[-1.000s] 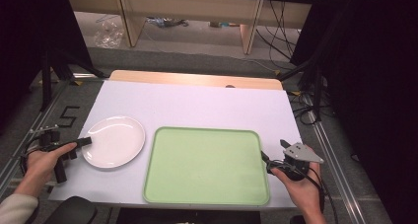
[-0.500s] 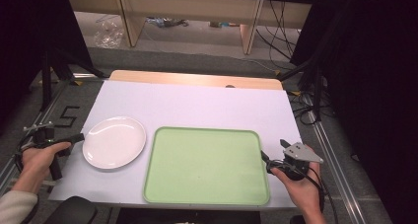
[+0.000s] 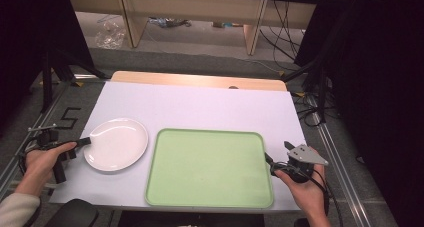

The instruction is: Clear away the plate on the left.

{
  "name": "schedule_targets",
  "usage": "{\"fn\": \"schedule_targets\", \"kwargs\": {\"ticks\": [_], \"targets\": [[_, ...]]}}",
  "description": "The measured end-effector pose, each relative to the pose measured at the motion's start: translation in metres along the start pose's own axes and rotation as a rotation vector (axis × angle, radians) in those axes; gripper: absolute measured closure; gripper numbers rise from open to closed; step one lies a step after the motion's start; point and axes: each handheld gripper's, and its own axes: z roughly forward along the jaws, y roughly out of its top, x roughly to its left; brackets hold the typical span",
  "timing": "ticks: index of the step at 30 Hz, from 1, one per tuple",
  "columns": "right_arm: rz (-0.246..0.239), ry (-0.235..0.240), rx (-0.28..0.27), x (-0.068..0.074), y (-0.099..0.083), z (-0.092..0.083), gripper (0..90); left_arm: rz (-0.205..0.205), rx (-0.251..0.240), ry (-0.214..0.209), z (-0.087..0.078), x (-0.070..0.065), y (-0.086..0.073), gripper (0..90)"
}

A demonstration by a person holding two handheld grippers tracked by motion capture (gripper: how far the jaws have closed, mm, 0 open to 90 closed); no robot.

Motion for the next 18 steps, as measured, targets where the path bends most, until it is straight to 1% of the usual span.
{"fn": "schedule_targets", "kwargs": {"ticks": [3,4,5,6,9,10,11,13,14,15,16,17,18], "targets": [[0.003,-0.003,-0.006,0.0003,-0.0003,0.0007,22.7,0.001,0.009,-0.002,-0.0001,-0.0003,-0.0002,60.0],[0.003,0.001,0.000,0.0000,-0.0001,0.0000,22.7,-0.007,0.024,0.002,-0.0010,-0.0013,0.0005,60.1],[0.003,0.001,0.000,0.0000,-0.0001,0.0000,22.7,-0.007,0.024,0.002,-0.0010,-0.0013,0.0005,60.3],[-0.001,0.001,0.001,-0.0003,-0.0003,-0.0001,22.7,-0.015,0.045,-0.008,-0.0015,-0.0024,0.0004,60.3],[0.003,-0.001,-0.003,0.0000,-0.0004,0.0004,22.7,-0.040,0.070,-0.012,-0.0018,-0.0040,0.0014,60.1],[-0.001,-0.002,-0.003,0.0000,-0.0005,0.0005,22.7,-0.051,0.085,-0.017,-0.0020,-0.0044,0.0018,60.4],[0.000,-0.001,-0.003,0.0000,-0.0005,0.0005,22.7,-0.064,0.088,-0.025,-0.0018,-0.0041,0.0021,60.0],[0.002,-0.003,-0.003,0.0001,-0.0005,0.0008,22.7,-0.072,0.093,-0.033,-0.0019,-0.0027,0.0021,60.0],[0.002,-0.003,-0.003,0.0001,-0.0005,0.0008,22.7,-0.072,0.093,-0.033,-0.0019,-0.0027,0.0021,60.7],[0.011,0.010,0.013,0.0009,-0.0003,0.0000,22.7,-0.097,0.091,-0.052,-0.0011,-0.0004,0.0013,62.5],[0.011,0.010,0.013,0.0009,-0.0003,0.0000,22.7,-0.097,0.091,-0.052,-0.0011,-0.0004,0.0013,64.9],[0.011,0.006,0.006,0.0012,-0.0003,0.0006,22.7,-0.118,0.090,-0.062,-0.0001,0.0015,0.0003,67.0],[0.011,0.005,0.005,0.0011,-0.0003,0.0006,22.7,-0.118,0.090,-0.062,-0.0001,0.0015,0.0003,69.4]]}}
